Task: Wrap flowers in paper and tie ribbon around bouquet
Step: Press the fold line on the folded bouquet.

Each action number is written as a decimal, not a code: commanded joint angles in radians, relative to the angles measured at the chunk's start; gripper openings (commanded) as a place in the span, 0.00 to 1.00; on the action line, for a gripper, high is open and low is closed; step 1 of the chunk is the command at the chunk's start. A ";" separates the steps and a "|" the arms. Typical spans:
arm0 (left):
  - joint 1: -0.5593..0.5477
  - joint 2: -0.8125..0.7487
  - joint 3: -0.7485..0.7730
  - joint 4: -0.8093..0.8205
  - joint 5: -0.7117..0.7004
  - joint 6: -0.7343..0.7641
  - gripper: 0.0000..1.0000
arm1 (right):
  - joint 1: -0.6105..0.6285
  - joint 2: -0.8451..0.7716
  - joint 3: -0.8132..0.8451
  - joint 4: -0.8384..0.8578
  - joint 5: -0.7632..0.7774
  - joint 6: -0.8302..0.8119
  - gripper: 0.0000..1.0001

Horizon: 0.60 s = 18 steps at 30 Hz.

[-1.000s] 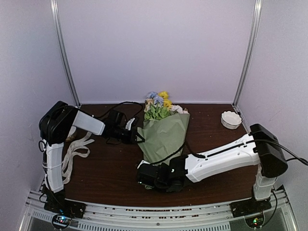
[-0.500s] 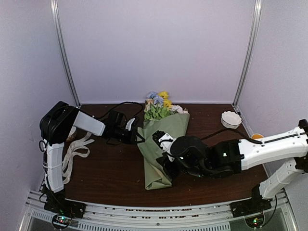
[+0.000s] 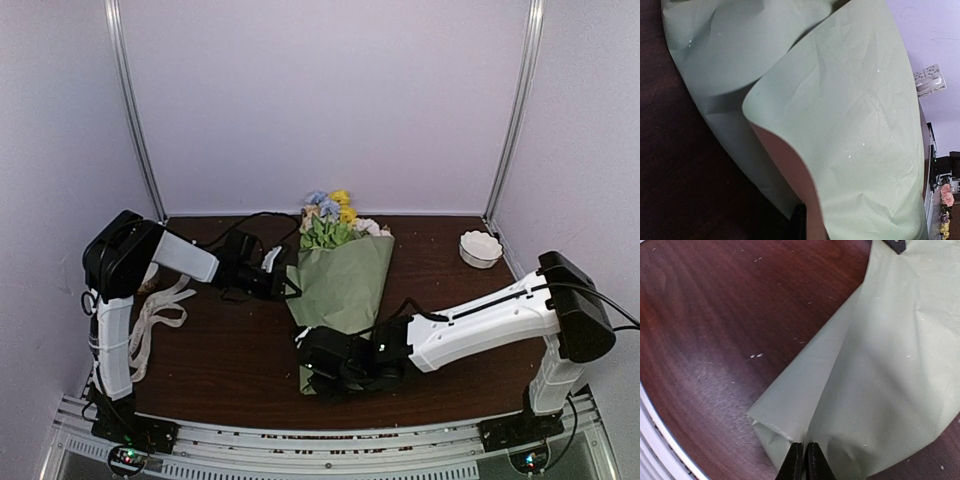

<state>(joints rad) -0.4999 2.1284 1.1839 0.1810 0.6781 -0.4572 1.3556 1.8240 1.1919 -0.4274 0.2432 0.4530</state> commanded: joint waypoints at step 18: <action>0.009 0.016 0.001 0.008 0.009 0.052 0.00 | 0.121 -0.203 -0.117 -0.010 -0.296 -0.004 0.12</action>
<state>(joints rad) -0.5014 2.1288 1.1839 0.1478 0.7021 -0.4297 1.4845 1.7245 1.1004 -0.4301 -0.0395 0.4923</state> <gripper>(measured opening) 0.012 0.112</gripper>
